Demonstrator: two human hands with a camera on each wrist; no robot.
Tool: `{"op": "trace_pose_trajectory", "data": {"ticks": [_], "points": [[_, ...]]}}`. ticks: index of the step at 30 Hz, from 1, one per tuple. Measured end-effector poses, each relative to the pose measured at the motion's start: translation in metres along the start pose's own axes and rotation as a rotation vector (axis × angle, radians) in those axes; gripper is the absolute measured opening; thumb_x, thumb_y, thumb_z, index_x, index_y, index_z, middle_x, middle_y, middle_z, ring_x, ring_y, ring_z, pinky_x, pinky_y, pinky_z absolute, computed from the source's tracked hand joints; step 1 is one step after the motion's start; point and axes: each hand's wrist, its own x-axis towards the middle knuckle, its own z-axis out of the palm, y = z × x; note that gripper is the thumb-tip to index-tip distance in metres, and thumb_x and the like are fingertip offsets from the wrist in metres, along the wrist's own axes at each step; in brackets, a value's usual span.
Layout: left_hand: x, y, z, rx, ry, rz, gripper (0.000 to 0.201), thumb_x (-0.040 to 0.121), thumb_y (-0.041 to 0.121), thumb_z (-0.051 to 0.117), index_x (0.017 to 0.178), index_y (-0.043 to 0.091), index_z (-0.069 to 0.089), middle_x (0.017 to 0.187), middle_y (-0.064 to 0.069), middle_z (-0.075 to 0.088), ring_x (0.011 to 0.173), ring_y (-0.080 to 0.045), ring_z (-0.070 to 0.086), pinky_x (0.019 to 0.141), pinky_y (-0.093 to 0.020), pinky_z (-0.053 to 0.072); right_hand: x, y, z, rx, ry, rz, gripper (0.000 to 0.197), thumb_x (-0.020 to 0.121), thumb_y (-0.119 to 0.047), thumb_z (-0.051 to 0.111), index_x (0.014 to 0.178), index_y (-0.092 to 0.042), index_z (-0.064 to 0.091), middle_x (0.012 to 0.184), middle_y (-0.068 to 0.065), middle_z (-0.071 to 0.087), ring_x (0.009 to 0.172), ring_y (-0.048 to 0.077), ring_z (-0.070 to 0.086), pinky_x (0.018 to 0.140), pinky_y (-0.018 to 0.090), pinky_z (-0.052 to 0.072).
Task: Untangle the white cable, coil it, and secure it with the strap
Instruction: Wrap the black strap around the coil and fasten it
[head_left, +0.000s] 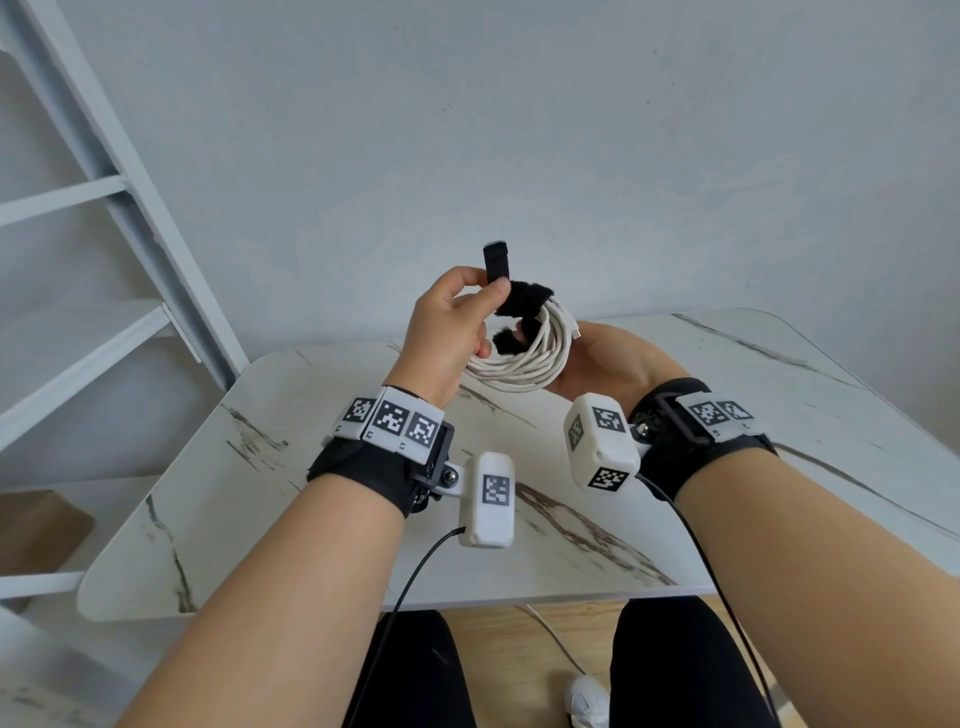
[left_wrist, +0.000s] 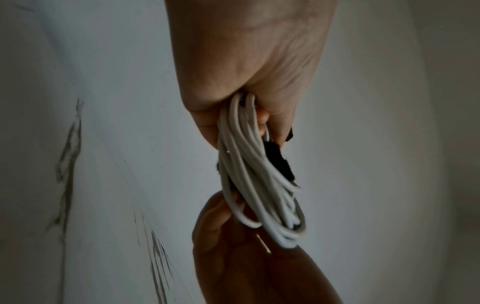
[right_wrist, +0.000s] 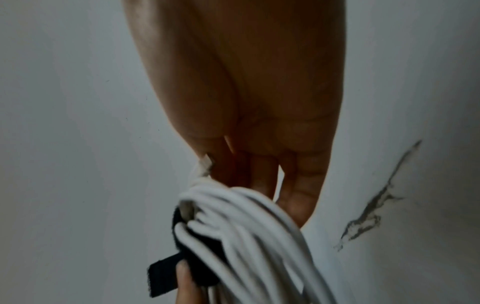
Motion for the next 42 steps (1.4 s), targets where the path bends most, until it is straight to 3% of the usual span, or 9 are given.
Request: {"op": "trace_pose_trajectory", "data": {"ticks": [3,7,13,16,20,26,35,39,42], "points": [[0.001,0.000,0.001,0.088,0.035,0.042,0.008,0.091,0.024,0.063,0.092,0.017,0.060,0.057,0.012,0.062,0.042,-0.010,0.035,0.048,-0.024,0.041,0.000,-0.001,0.005,0.141,0.028,0.016,0.047,0.103,-0.038,0.034,0.128,-0.005,0.057,0.123,0.013,0.063,0.106,0.027,0.062,0.096,0.037,0.048],[0.000,0.001,0.004,0.162,0.079,0.081,0.006,0.091,0.028,0.062,0.088,0.024,0.059,0.080,-0.001,0.070,0.040,-0.007,0.042,0.050,-0.025,0.043,-0.004,-0.002,0.007,0.182,-0.070,0.050,0.070,0.097,-0.055,0.035,0.142,-0.002,0.044,0.135,0.020,0.054,0.122,0.034,0.052,0.110,0.041,0.036],[0.001,-0.002,0.004,0.202,0.152,0.093,0.009,0.091,0.029,0.061,0.091,0.021,0.058,0.089,-0.012,0.070,0.040,-0.009,0.044,0.049,-0.021,0.042,-0.006,0.001,0.009,0.058,-0.095,-0.070,0.056,0.094,-0.019,0.055,0.144,0.001,0.039,0.128,0.020,0.055,0.116,0.032,0.053,0.111,0.039,0.035],[0.003,-0.003,0.005,0.214,0.185,0.067,0.012,0.092,0.030,0.060,0.093,0.018,0.057,0.092,-0.013,0.069,0.043,-0.012,0.047,0.043,-0.016,0.040,-0.001,0.004,0.012,0.117,-0.030,-0.152,0.066,0.087,0.004,0.055,0.147,-0.007,0.032,0.102,0.015,0.066,0.087,0.026,0.065,0.089,0.036,0.049],[0.004,-0.006,0.006,0.230,0.220,0.037,0.014,0.093,0.030,0.058,0.095,0.016,0.056,0.089,-0.007,0.065,0.045,-0.015,0.050,0.039,-0.013,0.039,-0.001,0.009,0.015,0.098,0.026,-0.243,0.070,0.082,0.020,0.054,0.133,-0.027,0.040,0.102,0.020,0.069,0.084,0.025,0.068,0.095,0.036,0.048],[0.002,-0.008,0.011,0.274,0.229,0.027,0.014,0.094,0.030,0.056,0.094,0.016,0.053,0.079,-0.002,0.061,0.046,-0.015,0.052,0.044,-0.019,0.041,0.003,0.012,0.026,-0.006,0.143,-0.339,0.043,0.078,0.024,0.057,0.099,-0.014,0.054,0.096,0.019,0.062,0.074,0.023,0.064,0.070,0.029,0.050],[0.003,-0.009,0.017,0.313,0.208,0.038,0.012,0.094,0.026,0.056,0.093,0.015,0.053,0.083,-0.008,0.064,0.049,-0.017,0.052,0.039,-0.014,0.041,0.000,0.017,0.028,-0.105,0.307,-0.416,0.022,0.085,0.006,0.064,0.083,-0.014,0.055,0.097,0.015,0.064,0.067,0.023,0.058,0.075,0.032,0.046],[0.002,-0.009,0.015,0.341,0.187,0.044,0.015,0.093,0.025,0.057,0.096,0.010,0.055,0.078,-0.011,0.059,0.048,-0.018,0.047,0.037,-0.016,0.040,-0.001,0.013,0.029,-0.264,0.447,-0.410,0.021,0.083,-0.001,0.066,0.076,-0.018,0.057,0.084,0.007,0.058,0.076,0.017,0.051,0.065,0.024,0.035],[0.003,-0.009,0.013,0.389,0.177,0.073,0.014,0.093,0.027,0.058,0.095,0.013,0.055,0.078,-0.007,0.058,0.050,-0.016,0.048,0.048,-0.028,0.049,-0.002,0.009,0.028,-0.347,0.499,-0.428,0.022,0.081,-0.003,0.069,0.071,-0.020,0.059,0.102,0.006,0.065,0.103,0.011,0.053,0.079,0.025,0.034]]}}
